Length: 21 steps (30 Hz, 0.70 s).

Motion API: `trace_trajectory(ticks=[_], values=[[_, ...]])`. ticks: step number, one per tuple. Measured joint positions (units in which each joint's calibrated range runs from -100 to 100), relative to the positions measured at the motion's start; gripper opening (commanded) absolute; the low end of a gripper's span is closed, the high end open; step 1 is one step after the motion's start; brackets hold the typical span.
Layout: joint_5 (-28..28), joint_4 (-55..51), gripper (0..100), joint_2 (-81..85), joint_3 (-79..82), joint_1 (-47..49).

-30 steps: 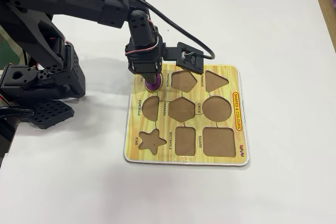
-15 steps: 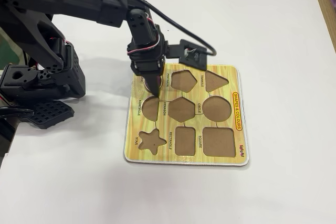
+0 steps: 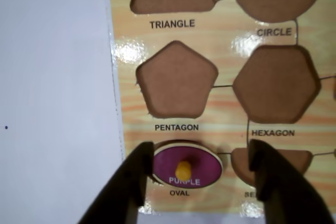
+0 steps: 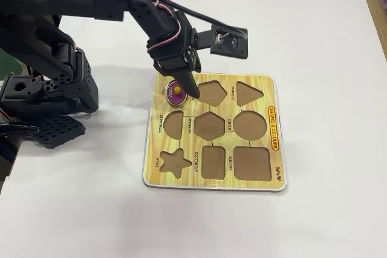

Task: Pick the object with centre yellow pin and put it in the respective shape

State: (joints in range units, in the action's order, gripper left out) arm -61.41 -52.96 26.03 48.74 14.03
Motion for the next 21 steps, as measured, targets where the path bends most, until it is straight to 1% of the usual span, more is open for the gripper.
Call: trace_trajectory(ticks=[5,9,16,21], values=[[0.0,0.0,21,4.6,0.1,-3.4],[0.0,0.0,21,8.9,3.3,-6.1],[0.0,-0.1,21,20.6,13.1,-9.9],[0.0,-0.1,21,29.6,20.8,-10.6]])
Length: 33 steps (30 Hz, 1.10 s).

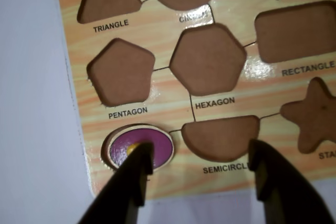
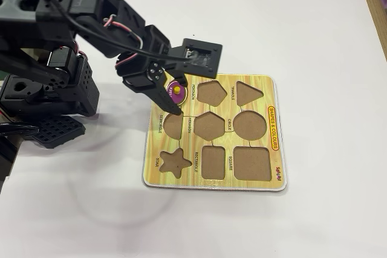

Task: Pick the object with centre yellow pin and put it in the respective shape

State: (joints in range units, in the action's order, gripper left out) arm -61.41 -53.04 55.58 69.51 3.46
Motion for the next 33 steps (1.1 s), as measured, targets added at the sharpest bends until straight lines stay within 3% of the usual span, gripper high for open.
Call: trace_trajectory(ticks=[23,33], values=[[0.0,-0.1,21,38.3,29.2,-2.2],[0.2,-6.2,21,39.1,29.2,-2.2]])
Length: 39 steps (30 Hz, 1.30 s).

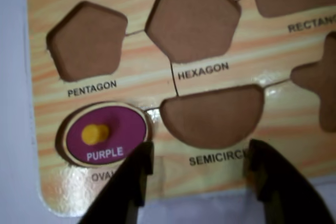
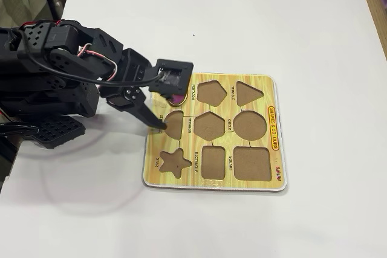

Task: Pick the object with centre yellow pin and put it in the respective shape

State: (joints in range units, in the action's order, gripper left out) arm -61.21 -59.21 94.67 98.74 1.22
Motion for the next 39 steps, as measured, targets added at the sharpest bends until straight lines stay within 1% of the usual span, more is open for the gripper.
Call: trace_trajectory(ticks=[7,39], values=[[0.3,-7.9,21,1.8,0.0,0.0],[0.4,-8.2,21,1.7,0.0,0.0]])
